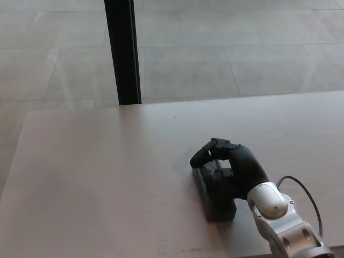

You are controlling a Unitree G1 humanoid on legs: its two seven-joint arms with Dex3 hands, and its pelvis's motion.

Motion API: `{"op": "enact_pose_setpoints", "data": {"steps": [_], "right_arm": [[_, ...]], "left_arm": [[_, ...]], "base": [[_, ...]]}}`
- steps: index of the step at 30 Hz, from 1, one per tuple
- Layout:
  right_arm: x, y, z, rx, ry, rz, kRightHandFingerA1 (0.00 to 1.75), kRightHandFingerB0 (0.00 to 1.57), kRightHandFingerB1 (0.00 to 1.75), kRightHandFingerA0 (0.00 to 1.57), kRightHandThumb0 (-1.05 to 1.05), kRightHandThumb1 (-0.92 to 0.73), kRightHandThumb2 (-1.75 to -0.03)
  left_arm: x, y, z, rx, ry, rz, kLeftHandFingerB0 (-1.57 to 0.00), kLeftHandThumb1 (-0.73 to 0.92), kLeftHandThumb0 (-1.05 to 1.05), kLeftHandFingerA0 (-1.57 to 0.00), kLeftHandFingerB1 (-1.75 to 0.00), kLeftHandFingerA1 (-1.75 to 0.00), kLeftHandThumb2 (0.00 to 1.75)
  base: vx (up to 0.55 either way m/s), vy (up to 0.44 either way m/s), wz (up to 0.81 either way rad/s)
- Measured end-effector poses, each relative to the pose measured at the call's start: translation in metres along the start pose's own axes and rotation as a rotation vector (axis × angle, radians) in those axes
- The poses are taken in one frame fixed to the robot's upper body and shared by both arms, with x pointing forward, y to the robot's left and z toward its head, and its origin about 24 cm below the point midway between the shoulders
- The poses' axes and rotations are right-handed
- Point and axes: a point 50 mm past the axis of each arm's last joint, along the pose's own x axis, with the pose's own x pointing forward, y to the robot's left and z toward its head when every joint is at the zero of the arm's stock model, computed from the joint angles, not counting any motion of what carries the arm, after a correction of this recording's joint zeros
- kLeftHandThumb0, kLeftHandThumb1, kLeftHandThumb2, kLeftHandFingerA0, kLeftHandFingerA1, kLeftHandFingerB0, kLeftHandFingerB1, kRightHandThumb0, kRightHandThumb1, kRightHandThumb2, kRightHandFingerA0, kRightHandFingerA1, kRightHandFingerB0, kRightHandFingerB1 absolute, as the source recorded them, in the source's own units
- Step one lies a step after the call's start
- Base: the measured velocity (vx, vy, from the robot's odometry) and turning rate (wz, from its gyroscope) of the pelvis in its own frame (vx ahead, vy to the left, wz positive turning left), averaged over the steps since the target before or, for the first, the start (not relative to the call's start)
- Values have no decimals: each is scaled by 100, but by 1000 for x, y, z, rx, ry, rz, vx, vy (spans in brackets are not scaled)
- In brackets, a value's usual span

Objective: The robot uses its right hand to hold the eraser kept in the middle of the desk and use it to wipe the desk by swiping its surface twice

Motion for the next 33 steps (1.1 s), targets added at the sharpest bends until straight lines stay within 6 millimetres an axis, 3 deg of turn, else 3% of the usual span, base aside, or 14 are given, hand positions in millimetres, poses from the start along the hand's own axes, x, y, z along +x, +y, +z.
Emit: {"op": "enact_pose_setpoints", "data": {"steps": [3,4,9,10,15,16,17,18,21,25,26,27,28,33], "right_arm": [[-1,3,-2,-78,-20,17,174,80,139,90,-39,-65,-88],[-2,5,-3,-111,-33,26,175,81,143,94,-41,-62,-97],[-4,14,-5,-232,-87,60,175,85,148,99,-42,-64,-97],[-4,14,-5,-254,-95,63,175,82,155,94,-45,-73,-84],[-5,3,-10,-312,-105,50,175,76,150,84,-40,-65,-93],[-6,-3,-13,-317,-98,37,174,74,148,84,-37,-69,-86],[-7,-10,-16,-312,-87,17,174,72,135,108,-32,-65,-82],[-8,-22,-20,-301,-69,-18,175,77,154,93,-36,-68,-82],[-15,-59,-35,-257,-4,-128,175,70,175,96,-34,-60,-94],[-25,-100,-49,-181,65,-259,175,65,172,95,-28,-63,-93],[-29,-112,-53,-159,85,-300,175,70,167,97,-26,-60,-103],[-34,-125,-57,-139,105,-339,175,77,156,96,-26,-58,-108],[-38,-134,-60,-118,120,-371,175,76,154,96,-30,-63,-101],[-59,-171,-76,18,179,-508,175,84,151,104,-32,-57,-103]], "left_arm": [[0,-1,3,6,-13,-4,-74,52,-33,-79,-63,-72,55],[1,-2,4,8,-17,-6,-73,51,-33,-78,-63,-72,55],[1,-3,7,12,-26,-11,-71,53,-33,-78,-61,-72,56],[1,-4,8,13,-30,-12,-71,53,-33,-79,-61,-71,55],[1,-4,10,14,-40,-11,-71,54,-33,-79,-61,-71,56],[1,-4,10,14,-41,-10,-71,55,-34,-78,-62,-71,56],[1,-4,10,14,-41,-10,-70,55,-34,-79,-61,-71,56],[1,-4,10,15,-40,-9,-70,54,-33,-78,-62,-72,56],[0,-3,8,15,-36,-6,-69,54,-33,-75,-61,-70,56],[0,-2,8,13,-37,-5,-71,56,-32,-79,-63,-72,56],[0,-2,8,12,-36,-4,-64,40,-37,-77,-71,-80,83],[0,-2,7,10,-34,-2,-70,56,-34,-77,-63,-72,56],[0,-1,7,10,-32,-1,-64,40,-38,-78,-70,-80,83],[0,0,5,6,-28,2,-65,41,-40,-79,-71,-80,83]], "base": [[0,0,0],[0,0,0],[0,0,0],[0,0,0],[0,0,0],[0,0,0],[0,0,0],[0,0,0],[0,0,0],[0,0,0],[0,0,0],[0,0,0],[0,0,0],[0,0,0]]}}
